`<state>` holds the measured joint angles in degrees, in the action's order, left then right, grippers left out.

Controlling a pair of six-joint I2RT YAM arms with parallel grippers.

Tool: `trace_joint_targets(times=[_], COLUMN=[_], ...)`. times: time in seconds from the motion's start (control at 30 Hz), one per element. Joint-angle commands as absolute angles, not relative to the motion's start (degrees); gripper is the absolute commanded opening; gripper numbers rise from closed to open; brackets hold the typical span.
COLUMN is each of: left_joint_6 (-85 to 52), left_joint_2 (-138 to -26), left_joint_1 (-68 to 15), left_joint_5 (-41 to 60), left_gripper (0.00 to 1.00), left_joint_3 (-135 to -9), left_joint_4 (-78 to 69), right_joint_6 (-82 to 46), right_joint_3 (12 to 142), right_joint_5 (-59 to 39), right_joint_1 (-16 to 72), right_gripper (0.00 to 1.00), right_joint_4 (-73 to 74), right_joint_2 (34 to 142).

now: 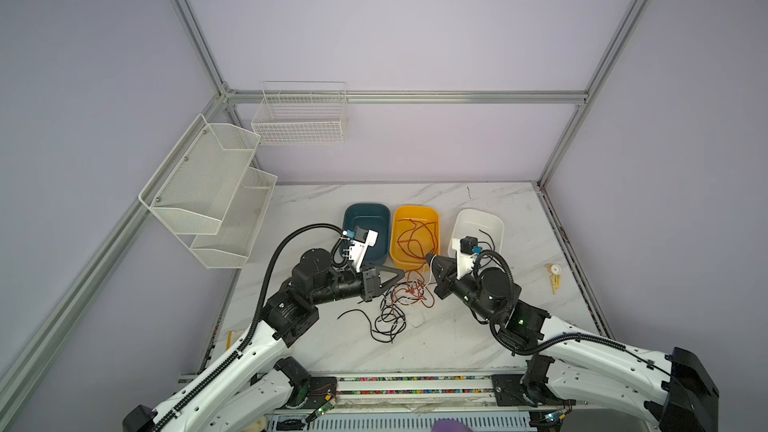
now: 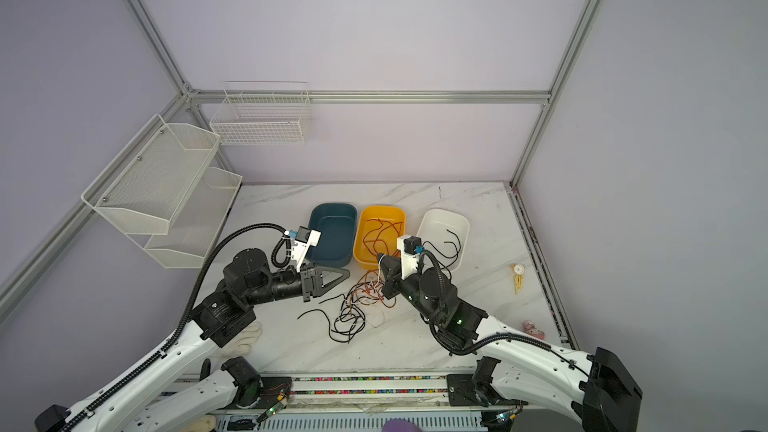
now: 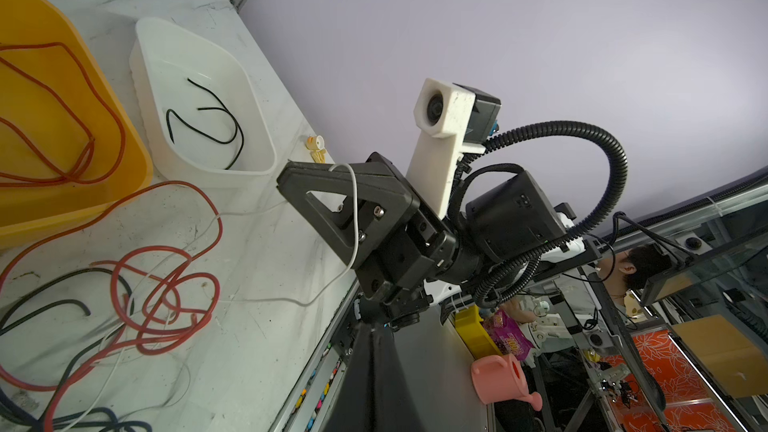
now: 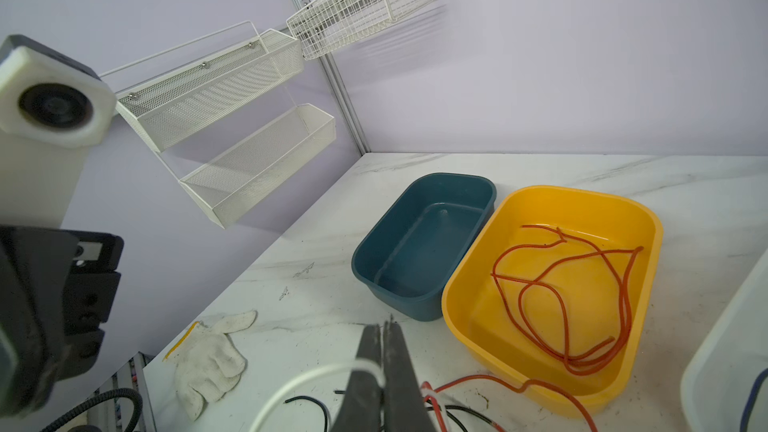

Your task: Untangle the cables

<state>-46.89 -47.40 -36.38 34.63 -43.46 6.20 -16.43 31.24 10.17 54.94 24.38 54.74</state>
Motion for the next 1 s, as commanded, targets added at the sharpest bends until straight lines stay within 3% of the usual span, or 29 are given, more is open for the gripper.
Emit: trace_joint_targets(times=[0.0,0.47,0.67,0.97], left_joint_6=[-44.2,-51.6,-53.0,-51.5], left_joint_2=[-47.1,-54.0,-54.6,-58.0], left_joint_1=[-35.9,-36.2,-36.9,-40.3], left_joint_5=[33.2,38.1,38.4,36.5], left_gripper=[0.05,0.57,0.63,0.63], left_joint_3=[-40.8,-29.4,-27.5,-27.5], left_joint_4=[7.7,-9.6,-13.1,-13.4], right_joint_6=[-16.2,-13.2,-12.5,-13.1], right_joint_3=[33.3,42.5,44.0,46.3], right_joint_5=[12.9,6.8,5.0,4.5], right_joint_1=[55.2,55.3,55.2,55.2], right_gripper=[0.00,0.00,0.00,0.00], right_joint_4=[20.1,13.5,13.5,13.2], right_joint_2=[52.9,53.7,54.9,55.8])
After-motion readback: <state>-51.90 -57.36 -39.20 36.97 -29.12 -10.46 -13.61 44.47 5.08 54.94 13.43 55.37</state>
